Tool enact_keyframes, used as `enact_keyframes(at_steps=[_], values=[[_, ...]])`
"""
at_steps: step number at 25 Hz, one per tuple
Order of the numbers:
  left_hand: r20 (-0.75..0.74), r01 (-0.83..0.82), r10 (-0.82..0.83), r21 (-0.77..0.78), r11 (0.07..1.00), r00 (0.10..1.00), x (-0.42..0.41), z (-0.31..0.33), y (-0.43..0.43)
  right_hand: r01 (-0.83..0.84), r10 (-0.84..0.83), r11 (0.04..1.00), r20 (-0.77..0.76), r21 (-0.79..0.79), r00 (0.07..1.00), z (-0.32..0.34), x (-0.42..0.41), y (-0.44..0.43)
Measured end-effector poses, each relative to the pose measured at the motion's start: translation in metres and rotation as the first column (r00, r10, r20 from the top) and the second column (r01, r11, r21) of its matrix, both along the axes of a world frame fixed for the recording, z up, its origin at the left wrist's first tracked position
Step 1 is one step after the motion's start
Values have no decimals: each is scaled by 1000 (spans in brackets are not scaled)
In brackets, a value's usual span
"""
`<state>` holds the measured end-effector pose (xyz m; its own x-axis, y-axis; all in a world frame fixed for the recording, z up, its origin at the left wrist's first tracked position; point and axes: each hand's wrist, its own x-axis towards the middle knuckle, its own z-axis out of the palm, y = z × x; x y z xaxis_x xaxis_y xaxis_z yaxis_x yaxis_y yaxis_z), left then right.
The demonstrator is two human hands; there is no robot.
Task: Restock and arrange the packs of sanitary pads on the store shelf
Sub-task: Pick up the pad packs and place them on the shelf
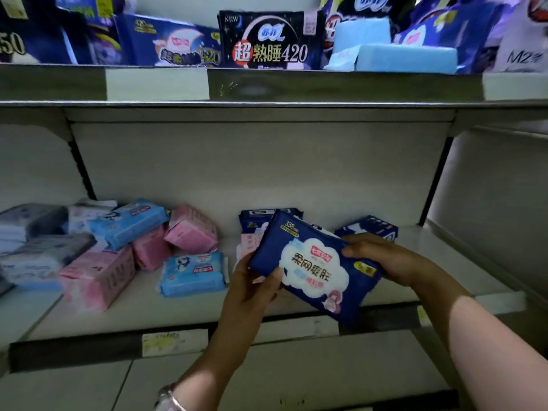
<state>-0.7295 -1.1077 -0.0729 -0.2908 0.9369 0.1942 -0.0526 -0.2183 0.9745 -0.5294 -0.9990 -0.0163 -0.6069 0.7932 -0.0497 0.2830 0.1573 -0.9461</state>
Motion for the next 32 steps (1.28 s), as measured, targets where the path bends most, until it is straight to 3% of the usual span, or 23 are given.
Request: enact_keyframes(at_steps=[3, 6, 12, 15, 22, 32], values=[[197, -90, 88, 0, 996, 976, 7, 4, -18, -34, 33, 999, -126, -10, 992, -5, 2, -17], [292, -236, 230, -14, 972, 928, 20, 2, -44, -61, 62, 998, -207, 7, 976, -14, 8, -33], [232, -339, 348, -78, 937, 908, 39, -17, -108, -28, 0, 995, -270, -99, 963, -45, -1, -72], [223, -365, 376, -90, 927, 900, 37, -18, -135, -50, 25, 996, -307, -72, 951, -44, -6, -97], [189, -324, 335, -86, 942, 923, 21, -6, -215, -12, -8, 999, -371, -51, 929, -29, -23, -174], [179, -281, 325, -232, 931, 929, -62, -43, -391, -31, -21, 990, -357, -141, 934, -72, -101, -339]])
